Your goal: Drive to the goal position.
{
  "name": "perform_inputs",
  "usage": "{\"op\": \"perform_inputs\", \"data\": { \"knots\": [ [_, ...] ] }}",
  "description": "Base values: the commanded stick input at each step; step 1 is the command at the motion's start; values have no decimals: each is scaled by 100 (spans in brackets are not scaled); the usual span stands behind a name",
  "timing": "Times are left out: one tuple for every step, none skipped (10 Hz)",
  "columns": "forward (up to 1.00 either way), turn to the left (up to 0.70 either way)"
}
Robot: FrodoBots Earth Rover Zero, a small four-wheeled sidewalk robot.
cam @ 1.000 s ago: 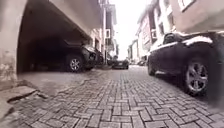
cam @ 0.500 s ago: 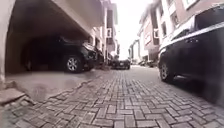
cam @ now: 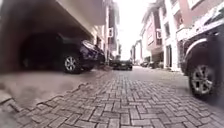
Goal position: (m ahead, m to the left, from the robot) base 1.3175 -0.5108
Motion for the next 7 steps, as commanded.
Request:
{"op": "perform_inputs", "data": {
  "knots": [
    [69,3],
    [69,3],
    [69,3],
    [69,3],
    [69,3],
    [69,-34],
    [69,-35]
  ]
}}
